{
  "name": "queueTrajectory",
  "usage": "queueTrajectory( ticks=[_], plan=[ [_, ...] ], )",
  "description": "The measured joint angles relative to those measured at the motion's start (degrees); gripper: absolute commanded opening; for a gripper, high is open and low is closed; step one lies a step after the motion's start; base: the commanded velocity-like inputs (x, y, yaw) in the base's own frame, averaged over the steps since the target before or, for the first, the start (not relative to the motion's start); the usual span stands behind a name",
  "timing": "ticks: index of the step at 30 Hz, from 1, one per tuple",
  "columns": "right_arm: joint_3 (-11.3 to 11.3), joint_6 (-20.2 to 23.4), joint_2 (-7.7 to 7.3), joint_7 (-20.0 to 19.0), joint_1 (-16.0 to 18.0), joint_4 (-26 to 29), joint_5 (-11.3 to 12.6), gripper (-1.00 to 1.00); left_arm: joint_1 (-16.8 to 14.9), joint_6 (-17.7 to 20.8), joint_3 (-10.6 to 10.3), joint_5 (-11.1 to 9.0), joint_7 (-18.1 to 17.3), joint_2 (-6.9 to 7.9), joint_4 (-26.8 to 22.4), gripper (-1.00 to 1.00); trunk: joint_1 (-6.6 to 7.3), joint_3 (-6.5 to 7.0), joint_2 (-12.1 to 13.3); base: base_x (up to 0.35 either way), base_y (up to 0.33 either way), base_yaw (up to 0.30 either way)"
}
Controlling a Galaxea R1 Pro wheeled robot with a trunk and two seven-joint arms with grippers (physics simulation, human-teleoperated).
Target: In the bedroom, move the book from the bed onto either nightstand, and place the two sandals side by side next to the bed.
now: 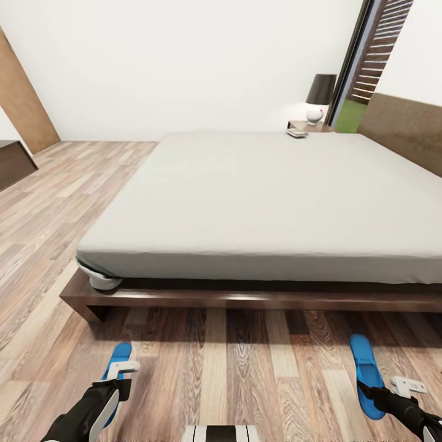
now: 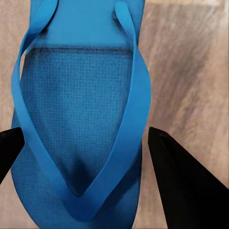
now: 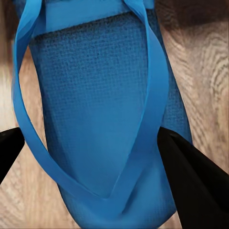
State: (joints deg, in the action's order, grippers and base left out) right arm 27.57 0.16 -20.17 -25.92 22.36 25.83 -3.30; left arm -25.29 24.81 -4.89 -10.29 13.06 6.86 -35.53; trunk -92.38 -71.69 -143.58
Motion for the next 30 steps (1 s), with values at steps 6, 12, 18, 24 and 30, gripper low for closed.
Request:
queueTrajectory(
  ticks=[6,12,18,24,30],
  plan=[
    [0.01,0.00,0.00,-0.01,0.00,0.01,0.02,-1.00,0.00,0.00,0.00,0.01,0.02,-0.19,-0.06,-1.00,-0.15,-1.33,-0.08,0.000,0.000,0.000],
    [0.01,0.00,0.00,-0.04,0.00,0.01,0.01,-1.00,0.00,-0.17,-0.03,-0.05,-0.01,-0.27,-0.08,-1.00,-0.31,-2.66,-0.16,0.000,0.000,0.000],
    [0.01,-0.01,0.00,-0.05,0.00,0.01,0.02,-1.00,0.00,-1.28,-0.03,-0.12,0.00,-0.31,-0.08,-1.00,-0.46,-3.99,-0.24,0.000,0.000,0.000],
    [0.01,-0.01,0.00,-0.07,0.00,0.01,0.02,-1.00,-0.01,-3.12,0.00,-0.12,-0.07,-0.58,-0.09,-1.00,-0.62,-5.32,-0.32,0.000,0.000,0.000],
    [0.00,-0.01,0.00,-0.08,0.00,0.00,-0.01,-1.00,0.00,-7.69,0.01,-0.30,-0.25,-0.64,0.03,-1.00,-0.77,-6.65,-0.40,0.000,0.000,0.000]
  ],
)
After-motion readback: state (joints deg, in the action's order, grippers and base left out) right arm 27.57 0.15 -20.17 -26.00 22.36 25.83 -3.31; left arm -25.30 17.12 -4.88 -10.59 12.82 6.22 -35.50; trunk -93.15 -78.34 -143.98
